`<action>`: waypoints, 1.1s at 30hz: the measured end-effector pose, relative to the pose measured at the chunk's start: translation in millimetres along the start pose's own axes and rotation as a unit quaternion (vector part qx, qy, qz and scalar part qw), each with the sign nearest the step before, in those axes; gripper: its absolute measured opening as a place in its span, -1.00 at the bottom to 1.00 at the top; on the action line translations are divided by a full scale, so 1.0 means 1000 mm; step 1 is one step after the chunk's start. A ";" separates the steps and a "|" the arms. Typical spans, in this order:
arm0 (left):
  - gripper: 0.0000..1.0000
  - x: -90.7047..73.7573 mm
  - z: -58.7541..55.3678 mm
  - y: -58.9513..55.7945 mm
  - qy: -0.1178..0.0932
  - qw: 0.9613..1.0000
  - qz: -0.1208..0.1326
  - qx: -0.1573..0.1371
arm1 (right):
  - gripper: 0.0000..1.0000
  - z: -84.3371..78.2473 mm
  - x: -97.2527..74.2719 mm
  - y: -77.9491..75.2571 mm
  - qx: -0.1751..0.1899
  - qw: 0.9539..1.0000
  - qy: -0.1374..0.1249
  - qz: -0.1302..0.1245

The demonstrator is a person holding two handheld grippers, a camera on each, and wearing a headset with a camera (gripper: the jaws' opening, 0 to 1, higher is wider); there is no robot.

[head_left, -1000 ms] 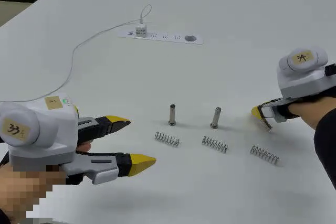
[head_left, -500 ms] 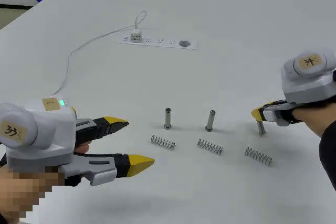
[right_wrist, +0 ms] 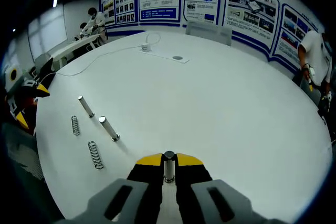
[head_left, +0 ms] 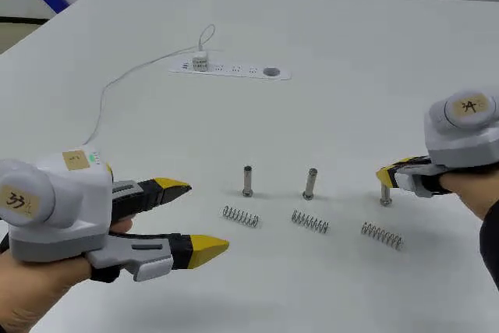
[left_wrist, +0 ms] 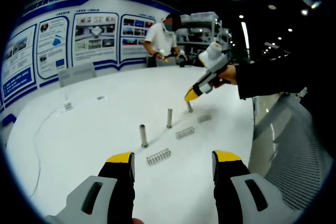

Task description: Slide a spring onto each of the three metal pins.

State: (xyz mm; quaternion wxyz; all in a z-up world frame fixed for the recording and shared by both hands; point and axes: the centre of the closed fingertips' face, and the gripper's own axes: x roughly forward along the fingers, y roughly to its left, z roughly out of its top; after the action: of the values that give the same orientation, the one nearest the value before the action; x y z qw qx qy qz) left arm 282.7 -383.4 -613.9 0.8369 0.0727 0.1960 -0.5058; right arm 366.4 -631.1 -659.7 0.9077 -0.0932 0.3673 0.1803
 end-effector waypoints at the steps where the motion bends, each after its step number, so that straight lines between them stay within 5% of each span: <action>1: 0.22 0.000 0.000 0.000 0.000 1.000 0.000 0.000 | -0.83 0.000 0.000 0.000 0.001 1.000 -0.002 0.000; 33: 0.22 0.000 0.000 -0.002 -0.001 1.000 -0.002 0.005 | -0.82 -0.008 -0.009 0.002 -0.002 1.000 -0.023 -0.002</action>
State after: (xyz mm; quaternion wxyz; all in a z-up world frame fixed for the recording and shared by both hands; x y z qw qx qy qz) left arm 281.3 -384.5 -613.4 0.8355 0.0755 0.1930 -0.5088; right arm 355.1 -634.2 -659.2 0.9161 -0.0915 0.3457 0.1815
